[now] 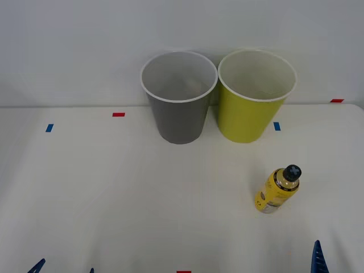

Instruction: Put cans in the gray bin and PET bottles in the light green bin.

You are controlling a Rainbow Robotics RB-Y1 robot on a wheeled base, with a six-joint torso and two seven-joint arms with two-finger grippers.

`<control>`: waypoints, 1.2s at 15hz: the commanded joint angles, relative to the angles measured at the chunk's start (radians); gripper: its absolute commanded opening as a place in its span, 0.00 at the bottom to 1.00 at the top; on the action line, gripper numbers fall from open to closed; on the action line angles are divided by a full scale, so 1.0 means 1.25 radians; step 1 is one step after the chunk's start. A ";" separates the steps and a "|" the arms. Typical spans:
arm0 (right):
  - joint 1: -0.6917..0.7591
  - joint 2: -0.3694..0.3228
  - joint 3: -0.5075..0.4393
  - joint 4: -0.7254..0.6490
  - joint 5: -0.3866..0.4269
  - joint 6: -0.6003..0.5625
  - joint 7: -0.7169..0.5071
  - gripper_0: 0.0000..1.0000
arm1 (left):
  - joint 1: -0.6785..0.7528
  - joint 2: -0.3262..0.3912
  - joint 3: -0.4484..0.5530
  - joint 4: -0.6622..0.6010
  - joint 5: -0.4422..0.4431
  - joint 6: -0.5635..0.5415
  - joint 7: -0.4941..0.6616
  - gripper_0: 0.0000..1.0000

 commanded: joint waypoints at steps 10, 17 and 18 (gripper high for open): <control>0.000 0.000 0.000 0.000 0.000 0.000 0.000 1.00 | 0.000 0.000 0.000 0.000 0.000 0.000 0.000 1.00; 0.000 0.000 0.000 0.000 0.000 0.000 0.000 1.00 | 0.000 0.000 0.000 0.000 0.000 0.000 0.000 1.00; 0.000 0.000 0.000 0.000 0.000 0.000 0.000 1.00 | 0.000 0.000 0.000 0.000 0.000 0.000 0.000 1.00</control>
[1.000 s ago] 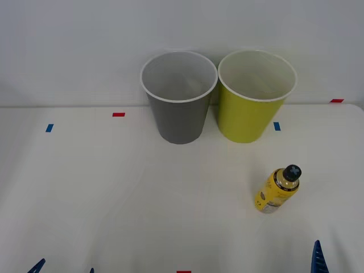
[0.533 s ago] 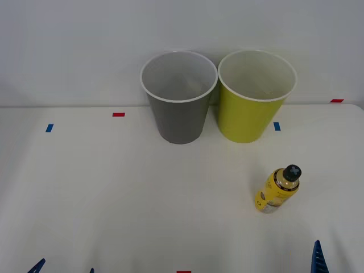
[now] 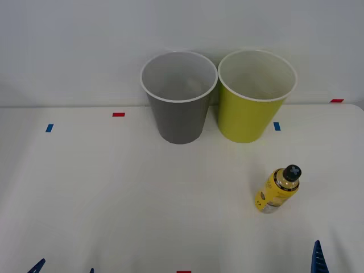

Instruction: Put cans in the gray bin and PET bottles in the light green bin.

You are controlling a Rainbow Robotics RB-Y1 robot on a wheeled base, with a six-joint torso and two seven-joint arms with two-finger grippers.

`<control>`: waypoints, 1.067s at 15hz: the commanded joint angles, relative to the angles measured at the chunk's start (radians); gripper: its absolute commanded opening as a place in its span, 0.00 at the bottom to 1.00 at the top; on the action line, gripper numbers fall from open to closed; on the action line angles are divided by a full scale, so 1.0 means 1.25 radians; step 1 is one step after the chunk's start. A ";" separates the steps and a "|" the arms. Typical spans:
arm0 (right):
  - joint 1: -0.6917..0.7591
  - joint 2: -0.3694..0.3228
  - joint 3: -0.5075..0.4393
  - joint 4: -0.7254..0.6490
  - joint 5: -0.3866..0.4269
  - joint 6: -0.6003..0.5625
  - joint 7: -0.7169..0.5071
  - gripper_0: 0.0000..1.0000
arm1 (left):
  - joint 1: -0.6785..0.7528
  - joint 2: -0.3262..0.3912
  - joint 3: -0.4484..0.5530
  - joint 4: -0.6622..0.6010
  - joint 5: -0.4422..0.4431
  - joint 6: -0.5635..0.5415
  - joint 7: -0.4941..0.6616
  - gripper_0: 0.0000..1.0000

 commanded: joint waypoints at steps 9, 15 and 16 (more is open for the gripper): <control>0.000 0.000 0.000 0.000 0.000 0.000 0.000 1.00 | 0.000 0.000 0.000 0.000 0.000 0.000 0.000 1.00; -0.028 -0.004 -0.005 0.027 -0.001 -0.011 0.010 1.00 | 0.000 0.000 0.000 0.000 0.000 0.000 0.000 1.00; -0.036 -0.018 0.009 0.027 -0.020 -0.011 0.011 1.00 | 0.000 0.000 0.000 0.000 0.000 0.000 0.000 1.00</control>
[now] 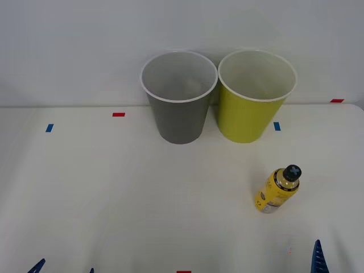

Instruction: Put cans in the gray bin and PET bottles in the light green bin.

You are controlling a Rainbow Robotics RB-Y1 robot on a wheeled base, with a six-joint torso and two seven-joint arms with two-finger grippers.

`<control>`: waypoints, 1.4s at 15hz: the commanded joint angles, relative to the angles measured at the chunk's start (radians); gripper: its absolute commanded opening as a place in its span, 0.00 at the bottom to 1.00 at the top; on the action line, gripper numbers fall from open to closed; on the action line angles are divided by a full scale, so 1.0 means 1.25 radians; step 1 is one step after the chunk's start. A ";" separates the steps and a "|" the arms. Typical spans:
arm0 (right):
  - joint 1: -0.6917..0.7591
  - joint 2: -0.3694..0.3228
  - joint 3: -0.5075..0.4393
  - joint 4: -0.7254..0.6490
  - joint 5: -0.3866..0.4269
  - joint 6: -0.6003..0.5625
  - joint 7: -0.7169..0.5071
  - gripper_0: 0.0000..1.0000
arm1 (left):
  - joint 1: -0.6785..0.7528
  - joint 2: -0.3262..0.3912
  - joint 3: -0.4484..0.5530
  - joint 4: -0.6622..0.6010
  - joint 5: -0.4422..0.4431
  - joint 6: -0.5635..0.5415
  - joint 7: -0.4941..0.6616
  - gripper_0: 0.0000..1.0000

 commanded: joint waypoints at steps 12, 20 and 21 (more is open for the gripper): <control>-0.183 -0.158 0.134 0.040 0.002 0.019 0.021 1.00 | 0.000 0.000 0.000 0.000 0.000 0.000 0.000 1.00; -0.285 -0.164 0.123 0.045 -0.036 0.090 0.016 1.00 | 0.000 0.000 0.000 0.000 0.000 0.000 0.000 1.00; -0.296 -0.164 0.123 0.044 -0.041 0.099 0.016 1.00 | 0.000 0.000 0.000 0.000 0.000 0.000 0.000 1.00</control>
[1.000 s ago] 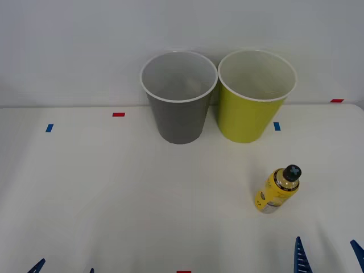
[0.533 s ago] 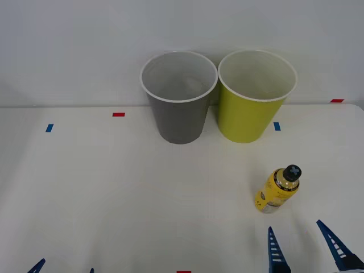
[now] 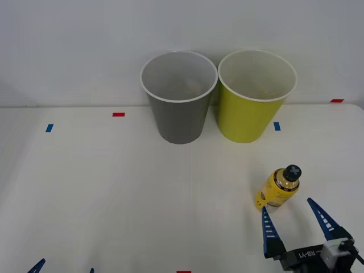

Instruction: Put cans in the gray bin and PET bottles in the light green bin.

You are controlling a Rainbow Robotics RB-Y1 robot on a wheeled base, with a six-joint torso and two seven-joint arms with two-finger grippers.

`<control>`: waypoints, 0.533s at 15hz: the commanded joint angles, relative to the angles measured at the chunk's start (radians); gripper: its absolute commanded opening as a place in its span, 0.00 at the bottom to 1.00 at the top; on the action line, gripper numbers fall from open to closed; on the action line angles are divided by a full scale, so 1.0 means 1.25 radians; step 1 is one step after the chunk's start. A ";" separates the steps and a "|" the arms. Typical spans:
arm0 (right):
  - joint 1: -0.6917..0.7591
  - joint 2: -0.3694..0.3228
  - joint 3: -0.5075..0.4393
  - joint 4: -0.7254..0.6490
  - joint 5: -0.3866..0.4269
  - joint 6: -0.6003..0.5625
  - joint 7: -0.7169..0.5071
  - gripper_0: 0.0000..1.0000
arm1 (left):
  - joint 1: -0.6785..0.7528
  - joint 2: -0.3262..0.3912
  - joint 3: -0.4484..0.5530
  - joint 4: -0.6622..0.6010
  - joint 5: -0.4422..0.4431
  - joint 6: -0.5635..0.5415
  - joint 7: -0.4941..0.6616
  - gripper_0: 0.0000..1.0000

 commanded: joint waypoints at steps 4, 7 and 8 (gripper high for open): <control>-0.060 0.002 -0.009 0.000 -0.034 0.055 0.002 1.00 | 0.000 0.000 0.000 0.000 0.000 0.000 0.000 1.00; -0.085 0.002 -0.019 0.001 -0.046 0.087 0.006 1.00 | 0.000 0.000 0.000 0.000 0.000 0.000 0.000 1.00; -0.093 0.002 -0.020 0.001 -0.054 0.090 0.006 1.00 | 0.000 0.000 0.000 0.000 0.000 0.000 0.000 1.00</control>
